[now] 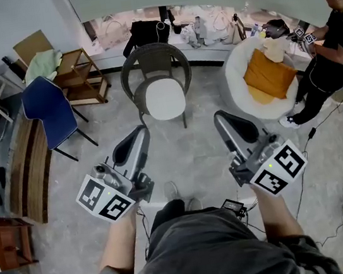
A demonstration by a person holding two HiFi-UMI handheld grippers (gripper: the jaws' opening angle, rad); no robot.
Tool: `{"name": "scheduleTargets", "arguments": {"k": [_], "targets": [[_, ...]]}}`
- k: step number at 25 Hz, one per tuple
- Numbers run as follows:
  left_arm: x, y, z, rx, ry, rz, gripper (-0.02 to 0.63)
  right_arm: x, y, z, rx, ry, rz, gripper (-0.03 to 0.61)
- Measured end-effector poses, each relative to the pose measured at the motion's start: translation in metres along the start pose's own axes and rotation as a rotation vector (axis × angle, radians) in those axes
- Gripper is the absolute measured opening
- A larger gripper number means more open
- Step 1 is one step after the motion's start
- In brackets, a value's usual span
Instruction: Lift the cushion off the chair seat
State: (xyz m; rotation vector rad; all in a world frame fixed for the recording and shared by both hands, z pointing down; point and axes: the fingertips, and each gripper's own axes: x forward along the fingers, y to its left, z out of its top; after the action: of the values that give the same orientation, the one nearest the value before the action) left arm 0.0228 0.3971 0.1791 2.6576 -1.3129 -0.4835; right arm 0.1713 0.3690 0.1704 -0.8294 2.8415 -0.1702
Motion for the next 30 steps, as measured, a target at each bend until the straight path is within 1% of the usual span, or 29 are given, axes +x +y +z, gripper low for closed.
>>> {"name": "scheduleTargets", "arguments": {"k": [5,9,10,15,17,22,30], "targets": [[0.012,0.02,-0.001,-0.012,0.004,0.001,0.009,0.016,-0.014,-0.005,0.011,0.017,-0.008,0.014],[0.036,0.071,0.003,-0.027,0.015,-0.006,0.011,0.063,-0.043,-0.012,0.018,0.032,-0.021,0.014],[0.039,0.078,0.002,-0.028,0.017,-0.007,0.011,0.069,-0.047,-0.014,0.02,0.033,-0.022,0.014],[0.042,0.078,-0.008,-0.017,0.01,-0.014,0.011,0.066,-0.051,-0.024,0.014,0.034,-0.018,0.014],[0.046,0.087,-0.014,-0.018,0.009,-0.016,0.009,0.072,-0.058,-0.031,0.013,0.035,-0.02,0.014],[0.065,0.151,0.001,-0.051,0.022,-0.017,0.011,0.137,-0.08,-0.033,0.026,0.06,-0.037,0.014],[0.083,0.217,0.0,-0.084,0.038,-0.019,0.009,0.197,-0.103,-0.047,0.037,0.083,-0.057,0.014]]}}
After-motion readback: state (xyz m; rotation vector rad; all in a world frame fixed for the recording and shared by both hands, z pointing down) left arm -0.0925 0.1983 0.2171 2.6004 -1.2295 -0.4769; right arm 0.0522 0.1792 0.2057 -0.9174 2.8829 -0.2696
